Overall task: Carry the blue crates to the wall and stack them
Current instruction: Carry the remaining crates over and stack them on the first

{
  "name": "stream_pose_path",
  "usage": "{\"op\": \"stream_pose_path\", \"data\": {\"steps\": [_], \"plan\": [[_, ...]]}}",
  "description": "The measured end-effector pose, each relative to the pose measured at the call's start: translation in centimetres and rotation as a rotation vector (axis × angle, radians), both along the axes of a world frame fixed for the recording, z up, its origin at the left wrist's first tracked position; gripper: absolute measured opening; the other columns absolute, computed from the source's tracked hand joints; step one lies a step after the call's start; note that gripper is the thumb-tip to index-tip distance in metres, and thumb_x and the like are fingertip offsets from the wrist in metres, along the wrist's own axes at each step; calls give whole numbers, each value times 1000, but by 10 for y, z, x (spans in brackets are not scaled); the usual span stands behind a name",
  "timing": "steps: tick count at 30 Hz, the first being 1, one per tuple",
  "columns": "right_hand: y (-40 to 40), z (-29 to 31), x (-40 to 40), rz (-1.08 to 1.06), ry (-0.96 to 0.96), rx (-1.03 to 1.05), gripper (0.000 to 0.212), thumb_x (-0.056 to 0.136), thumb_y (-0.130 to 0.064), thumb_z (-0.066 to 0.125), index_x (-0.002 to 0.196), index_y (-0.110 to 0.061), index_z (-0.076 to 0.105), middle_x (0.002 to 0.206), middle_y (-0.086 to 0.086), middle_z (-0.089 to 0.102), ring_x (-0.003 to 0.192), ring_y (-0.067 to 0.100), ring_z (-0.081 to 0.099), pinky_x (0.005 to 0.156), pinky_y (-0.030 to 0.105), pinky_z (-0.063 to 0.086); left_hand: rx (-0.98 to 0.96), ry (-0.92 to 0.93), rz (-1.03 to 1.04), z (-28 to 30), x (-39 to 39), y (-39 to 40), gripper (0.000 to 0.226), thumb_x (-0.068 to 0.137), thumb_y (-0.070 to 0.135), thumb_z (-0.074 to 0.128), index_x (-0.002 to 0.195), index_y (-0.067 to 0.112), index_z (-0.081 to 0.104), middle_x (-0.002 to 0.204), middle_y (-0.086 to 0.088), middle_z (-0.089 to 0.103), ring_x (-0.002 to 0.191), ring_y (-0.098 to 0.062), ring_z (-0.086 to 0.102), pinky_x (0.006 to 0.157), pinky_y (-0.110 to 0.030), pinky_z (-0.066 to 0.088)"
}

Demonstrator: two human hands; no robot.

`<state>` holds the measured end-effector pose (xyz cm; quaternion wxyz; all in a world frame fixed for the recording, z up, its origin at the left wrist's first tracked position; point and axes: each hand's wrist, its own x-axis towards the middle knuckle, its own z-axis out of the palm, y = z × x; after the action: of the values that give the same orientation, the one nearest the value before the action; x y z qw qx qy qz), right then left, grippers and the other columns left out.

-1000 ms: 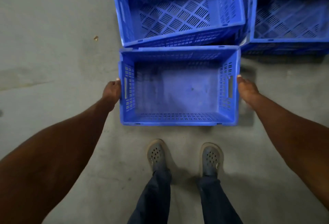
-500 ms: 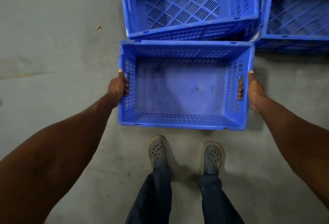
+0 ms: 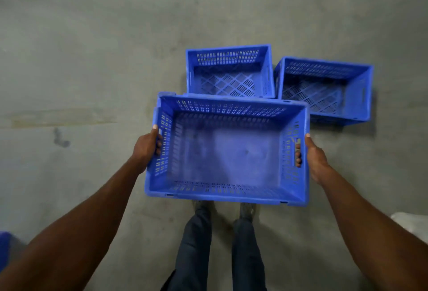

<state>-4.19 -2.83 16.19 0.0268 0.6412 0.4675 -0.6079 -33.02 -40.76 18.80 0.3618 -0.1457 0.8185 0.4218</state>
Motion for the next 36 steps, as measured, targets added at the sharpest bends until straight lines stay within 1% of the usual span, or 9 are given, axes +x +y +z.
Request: {"op": "stream_pose_path", "data": {"steps": [2,5,10,12,16,18,21,26,36], "plan": [[4,56,14,-4,52,-11,55,84,-67,50,79,-12,59,59,6,46,44,20,39,45,29,37,41,22,16,54,13,-1,49,97,56,45,77,13,57,61,-4,50,44,-18,41,50,-30,38],[11,130,39,-7,154,-23,67,63,-79,62,76,-14,56,56,4,42,38,18,36,39,25,34,112,31,63,117,34,-4,51,92,63,48,75,16,56,58,0,48,44,-18,38,49,-30,35],[11,215,84,9,191,111,52,86,-62,53,85,-11,62,50,4,48,42,21,56,45,32,50,190,47,91,203,76,0,54,83,71,53,79,17,58,60,1,47,46,-18,36,48,-30,34],[10,238,101,-17,216,138,55,86,-65,51,85,-11,63,48,4,49,39,21,54,41,28,48,211,55,108,228,90,5,51,86,68,53,83,17,58,61,1,47,46,-16,35,48,-28,33],[5,266,138,-78,251,168,80,47,-90,58,77,-16,62,50,3,46,34,17,36,36,23,33,254,67,53,265,116,14,47,89,65,52,80,20,59,62,3,45,46,-14,33,48,-28,31],[-2,276,155,-111,238,201,72,61,-86,55,78,-16,60,52,2,45,33,15,32,36,22,30,260,74,32,275,121,16,48,87,67,53,80,20,60,61,4,46,46,-14,33,49,-27,32],[-16,288,174,-149,228,227,52,87,-66,45,80,-16,59,53,1,43,33,13,30,36,20,26,267,65,-33,284,124,16,50,82,70,53,79,21,59,63,3,47,47,-15,34,48,-27,32],[-56,306,197,-253,192,238,47,94,-58,41,79,-15,55,57,3,41,34,12,29,38,22,25,248,87,-140,300,118,22,48,93,61,49,82,16,62,64,0,50,49,-16,36,51,-28,33],[-160,335,260,-587,228,254,44,97,-53,39,77,-16,53,57,2,41,33,11,29,38,21,23,312,75,-464,319,98,61,50,89,66,50,76,19,63,60,2,50,43,-13,35,49,-26,28]]}}
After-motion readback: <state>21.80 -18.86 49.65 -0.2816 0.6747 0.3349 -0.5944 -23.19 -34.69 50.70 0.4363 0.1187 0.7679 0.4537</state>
